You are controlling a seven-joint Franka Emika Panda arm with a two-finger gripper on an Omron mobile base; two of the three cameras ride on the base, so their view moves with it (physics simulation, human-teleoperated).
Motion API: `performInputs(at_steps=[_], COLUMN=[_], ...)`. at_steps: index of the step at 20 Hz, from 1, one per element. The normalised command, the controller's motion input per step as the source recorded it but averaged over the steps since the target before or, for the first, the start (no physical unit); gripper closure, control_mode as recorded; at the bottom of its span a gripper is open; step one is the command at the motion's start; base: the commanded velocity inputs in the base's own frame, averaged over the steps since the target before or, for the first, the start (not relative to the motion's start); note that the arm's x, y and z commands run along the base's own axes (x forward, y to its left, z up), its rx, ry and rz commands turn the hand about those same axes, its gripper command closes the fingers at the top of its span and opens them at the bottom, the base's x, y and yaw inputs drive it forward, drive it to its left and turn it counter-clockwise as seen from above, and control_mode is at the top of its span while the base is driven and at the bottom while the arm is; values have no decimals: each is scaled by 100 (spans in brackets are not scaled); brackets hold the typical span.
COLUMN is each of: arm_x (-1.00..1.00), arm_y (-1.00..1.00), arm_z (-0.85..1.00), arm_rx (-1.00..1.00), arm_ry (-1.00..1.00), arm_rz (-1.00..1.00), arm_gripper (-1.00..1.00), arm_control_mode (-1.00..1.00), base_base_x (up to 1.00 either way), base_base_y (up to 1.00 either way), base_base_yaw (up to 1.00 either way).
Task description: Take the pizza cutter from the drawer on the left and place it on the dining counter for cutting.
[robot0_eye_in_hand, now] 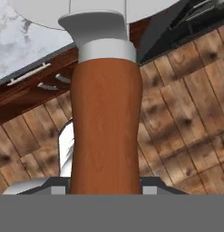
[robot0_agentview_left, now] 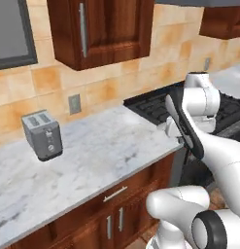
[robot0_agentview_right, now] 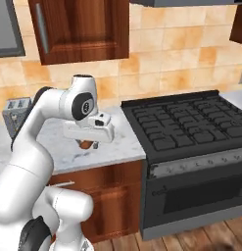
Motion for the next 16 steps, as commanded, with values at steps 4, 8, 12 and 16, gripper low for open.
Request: performInputs(at_steps=[4,8,12,16], arm_x=[0,0,0,0], arm_y=[0,0,0,0], arm_z=[0,0,0,0], arm_rx=[0,0,0,0], arm_ry=[0,0,0,0], arm_rz=[0,0,0,0], arm_gripper=[100,100,100,100], arm_control_mode=[100,100,100,100], base_base_x=[0,0,7,30], base_base_y=[-16,-49,-99,-96], base_base_yaw=[-94,-85,-70,-63])
